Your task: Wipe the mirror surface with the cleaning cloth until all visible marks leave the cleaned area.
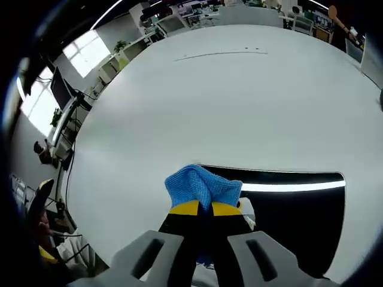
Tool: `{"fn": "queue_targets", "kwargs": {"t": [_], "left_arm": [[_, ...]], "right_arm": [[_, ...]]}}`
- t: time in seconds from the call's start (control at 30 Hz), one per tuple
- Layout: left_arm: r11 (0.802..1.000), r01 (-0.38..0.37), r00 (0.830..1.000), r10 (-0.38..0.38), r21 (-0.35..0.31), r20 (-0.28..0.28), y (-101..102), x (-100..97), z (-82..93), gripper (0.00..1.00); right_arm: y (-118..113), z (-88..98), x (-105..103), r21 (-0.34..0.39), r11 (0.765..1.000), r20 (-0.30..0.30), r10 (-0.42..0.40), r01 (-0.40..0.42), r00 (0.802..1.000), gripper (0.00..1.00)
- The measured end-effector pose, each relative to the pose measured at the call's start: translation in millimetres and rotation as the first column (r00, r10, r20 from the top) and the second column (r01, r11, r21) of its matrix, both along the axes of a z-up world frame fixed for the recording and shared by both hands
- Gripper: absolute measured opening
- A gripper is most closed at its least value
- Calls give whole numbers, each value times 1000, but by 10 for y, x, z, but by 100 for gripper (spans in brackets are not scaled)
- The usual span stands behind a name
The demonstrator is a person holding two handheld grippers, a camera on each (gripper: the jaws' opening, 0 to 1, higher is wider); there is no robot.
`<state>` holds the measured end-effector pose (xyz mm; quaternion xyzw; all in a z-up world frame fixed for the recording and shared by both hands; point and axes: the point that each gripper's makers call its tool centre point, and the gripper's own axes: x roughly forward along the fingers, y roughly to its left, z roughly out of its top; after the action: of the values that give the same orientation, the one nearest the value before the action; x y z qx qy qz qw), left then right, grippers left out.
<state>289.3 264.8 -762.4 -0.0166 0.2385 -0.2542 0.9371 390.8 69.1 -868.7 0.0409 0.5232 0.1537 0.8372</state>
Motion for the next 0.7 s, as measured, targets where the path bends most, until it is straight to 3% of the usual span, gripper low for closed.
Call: {"fn": "queue_targets", "kwargs": {"t": [0.2, 0.4, 0.7], "left_arm": [[1000, 1, 1000, -1, 1, -4, -5, 10, -4, 99], [1000, -12, 1000, 12, -6, -3, 42, 12, 5, 99], [1000, -27, 1000, 27, -2, -1, 119, 2, 24, 99]], "right_arm": [[11, -10, 118, -34, 999, 24, 39, -38, 999, 0], [17, -16, 254, -24, 999, 26, 22, -22, 999, 0], [31, 14, 272, -43, 998, 26, 40, -39, 999, 0]]}}
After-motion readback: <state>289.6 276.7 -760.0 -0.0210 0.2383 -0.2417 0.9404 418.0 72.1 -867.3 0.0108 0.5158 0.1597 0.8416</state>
